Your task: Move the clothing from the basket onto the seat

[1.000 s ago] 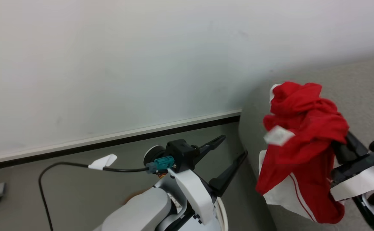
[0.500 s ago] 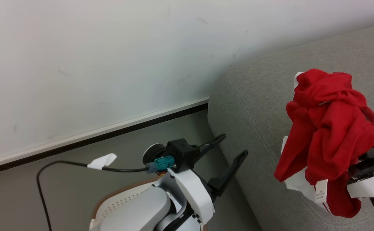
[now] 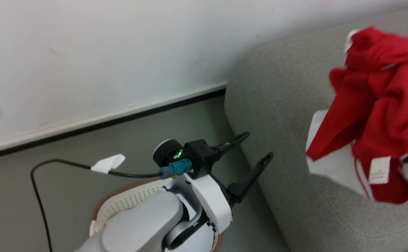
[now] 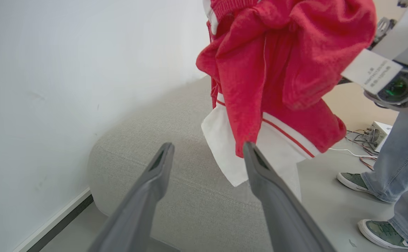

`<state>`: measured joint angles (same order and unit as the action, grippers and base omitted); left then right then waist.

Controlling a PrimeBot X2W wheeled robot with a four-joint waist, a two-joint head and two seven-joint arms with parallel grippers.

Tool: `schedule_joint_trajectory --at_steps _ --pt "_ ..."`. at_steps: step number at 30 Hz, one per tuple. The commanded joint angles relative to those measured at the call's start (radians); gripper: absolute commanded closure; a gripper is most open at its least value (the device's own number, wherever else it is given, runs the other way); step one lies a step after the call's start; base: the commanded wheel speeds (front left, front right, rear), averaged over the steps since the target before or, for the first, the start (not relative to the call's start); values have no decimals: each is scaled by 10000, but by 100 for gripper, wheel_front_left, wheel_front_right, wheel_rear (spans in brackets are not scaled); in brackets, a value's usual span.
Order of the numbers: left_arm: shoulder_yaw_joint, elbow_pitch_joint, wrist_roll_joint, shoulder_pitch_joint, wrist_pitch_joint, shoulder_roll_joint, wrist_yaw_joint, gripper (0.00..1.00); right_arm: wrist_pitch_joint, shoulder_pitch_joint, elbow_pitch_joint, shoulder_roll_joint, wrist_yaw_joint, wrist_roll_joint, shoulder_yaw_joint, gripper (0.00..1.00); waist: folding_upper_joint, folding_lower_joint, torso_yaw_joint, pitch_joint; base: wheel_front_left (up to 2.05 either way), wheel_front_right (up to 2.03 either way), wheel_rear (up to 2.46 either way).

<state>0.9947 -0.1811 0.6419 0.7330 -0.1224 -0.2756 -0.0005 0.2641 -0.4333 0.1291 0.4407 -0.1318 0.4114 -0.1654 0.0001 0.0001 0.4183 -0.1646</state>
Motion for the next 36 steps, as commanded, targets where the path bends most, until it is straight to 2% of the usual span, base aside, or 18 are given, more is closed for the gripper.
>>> schedule_joint_trajectory --at_steps 1,11,14,21,26,33,36 --pt "14 179 -147 252 180 -188 -38 0 2 -495 -61 99 22 168 288 100 -1 -1 -150 -707 0 0 0" --pt "16 983 -524 1184 932 -696 -91 0 2 -2478 429 553 22 801 1413 100 -1 -1 -618 -2872 0 0 0" --pt "-32 1330 -643 1542 1166 -932 -93 0 0 -3126 892 798 22 878 2002 100 -1 -1 -874 -3781 0 0 0" --pt "-100 1757 -855 1903 1262 -1241 -98 0 0 -3849 2292 1170 22 598 3147 100 -1 -1 -1346 -4803 0 0 0" --pt "-131 1827 -890 1976 1192 -1308 -103 0 -62 -4178 3665 1379 22 373 2860 100 -1 -1 -1521 -5028 0 0 0" --pt "-130 1686 -784 1923 1014 -1196 -76 0 -831 -4718 6310 1582 22 109 2592 100 -1 -1 -1822 -5069 0 0 0" --pt "-116 1601 -728 1837 911 -1168 -90 0 -1585 -4854 7246 1600 22 355 2374 100 -1 -1 -1895 -5012 0 0 0"
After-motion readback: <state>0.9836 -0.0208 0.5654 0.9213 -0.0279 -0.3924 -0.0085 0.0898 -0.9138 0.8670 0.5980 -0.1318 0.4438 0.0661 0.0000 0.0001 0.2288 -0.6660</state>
